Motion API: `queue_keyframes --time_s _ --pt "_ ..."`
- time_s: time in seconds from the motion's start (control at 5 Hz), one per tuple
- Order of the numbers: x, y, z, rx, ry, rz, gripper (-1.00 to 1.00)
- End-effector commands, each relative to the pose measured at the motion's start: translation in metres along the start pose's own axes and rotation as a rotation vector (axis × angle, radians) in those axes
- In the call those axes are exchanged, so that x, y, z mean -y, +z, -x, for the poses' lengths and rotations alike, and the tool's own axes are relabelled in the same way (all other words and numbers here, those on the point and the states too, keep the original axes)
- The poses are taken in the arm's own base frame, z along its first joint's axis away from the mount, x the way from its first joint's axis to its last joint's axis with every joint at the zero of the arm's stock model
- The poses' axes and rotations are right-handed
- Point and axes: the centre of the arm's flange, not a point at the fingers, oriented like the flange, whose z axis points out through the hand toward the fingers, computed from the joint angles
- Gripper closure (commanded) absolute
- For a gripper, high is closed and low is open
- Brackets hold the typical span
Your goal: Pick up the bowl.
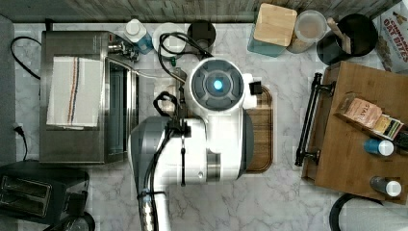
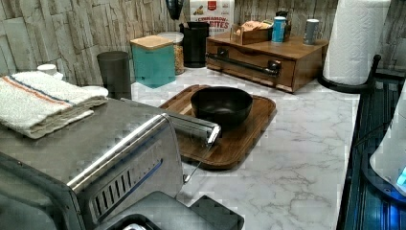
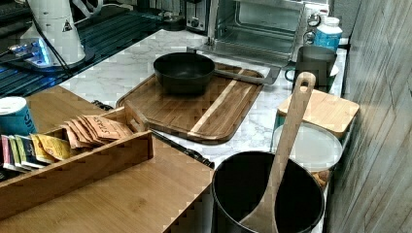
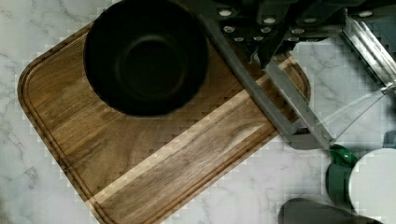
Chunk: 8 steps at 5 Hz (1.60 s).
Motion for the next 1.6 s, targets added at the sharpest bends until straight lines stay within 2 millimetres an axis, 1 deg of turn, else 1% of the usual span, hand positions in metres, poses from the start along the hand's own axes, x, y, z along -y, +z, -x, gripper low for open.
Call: queue_keyframes --time_s 0.2,0.4,0.6,0.8,1.0,1.2,1.4,1.6 --pt "-0.128 0.023 0.021 0.024 0.371 0.014 -1.00" --pt "-0.147 0.044 0.030 0.051 0.369 0.015 -1.00" --pt "-0.154 0.080 0.048 0.056 0.328 0.049 -1.00" --pt "-0.158 0.118 0.058 0.084 0.298 0.043 -1.00" --pt "-0.156 0.150 0.064 0.105 0.295 0.056 -1.00" --pt "-0.163 0.165 0.069 0.113 0.317 0.080 -1.00" --pt "-0.177 0.174 0.077 0.092 0.361 0.067 -1.00" --pt "-0.188 0.183 0.081 0.081 0.394 0.032 -1.00"
